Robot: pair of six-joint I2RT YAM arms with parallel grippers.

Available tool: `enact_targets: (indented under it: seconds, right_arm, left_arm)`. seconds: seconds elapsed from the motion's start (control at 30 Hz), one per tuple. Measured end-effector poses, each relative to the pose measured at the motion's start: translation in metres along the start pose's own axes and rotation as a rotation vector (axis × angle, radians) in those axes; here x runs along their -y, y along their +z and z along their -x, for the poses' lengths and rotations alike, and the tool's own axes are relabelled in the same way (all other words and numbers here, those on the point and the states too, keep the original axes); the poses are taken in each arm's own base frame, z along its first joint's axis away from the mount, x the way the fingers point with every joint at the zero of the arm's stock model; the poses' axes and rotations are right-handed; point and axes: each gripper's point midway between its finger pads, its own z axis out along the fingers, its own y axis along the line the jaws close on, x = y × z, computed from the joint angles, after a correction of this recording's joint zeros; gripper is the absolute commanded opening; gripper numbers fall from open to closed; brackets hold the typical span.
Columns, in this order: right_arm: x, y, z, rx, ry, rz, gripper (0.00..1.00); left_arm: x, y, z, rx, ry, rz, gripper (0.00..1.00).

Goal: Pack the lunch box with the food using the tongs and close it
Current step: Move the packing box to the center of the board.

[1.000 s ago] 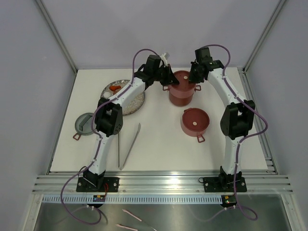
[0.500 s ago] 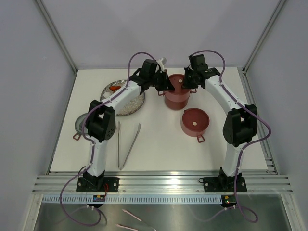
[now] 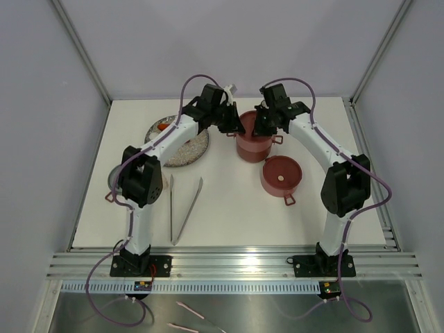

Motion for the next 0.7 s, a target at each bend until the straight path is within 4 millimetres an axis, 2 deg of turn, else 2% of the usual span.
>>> enact_targets:
  seconds: [0.13,0.2,0.43,0.53,0.6,0.7]
  right_arm:
    - [0.001,-0.007,-0.003,-0.031,0.003,-0.035,0.00]
    - [0.002,-0.009,0.002,-0.043,0.011,-0.057,0.00]
    - [-0.003,-0.003,0.076,0.097,0.028,-0.076,0.00]
    - [0.005,0.001,0.090,0.122,0.051,-0.101,0.00]
    - [0.016,0.006,0.097,0.130,0.082,-0.116,0.05]
    - [0.041,0.016,0.104,0.128,0.134,-0.149,0.11]
  left_arm:
    - [0.003,-0.012,0.001,-0.010,0.019,0.012,0.00]
    - [0.008,-0.021,0.004,-0.005,0.032,0.015,0.00]
    - [0.035,-0.056,0.022,0.052,0.079,-0.015,0.00]
    - [0.042,-0.069,0.028,0.078,0.087,-0.020,0.00]
    - [0.044,-0.077,0.034,0.098,0.088,-0.020,0.00]
    - [0.034,-0.086,0.037,0.116,0.065,-0.002,0.00]
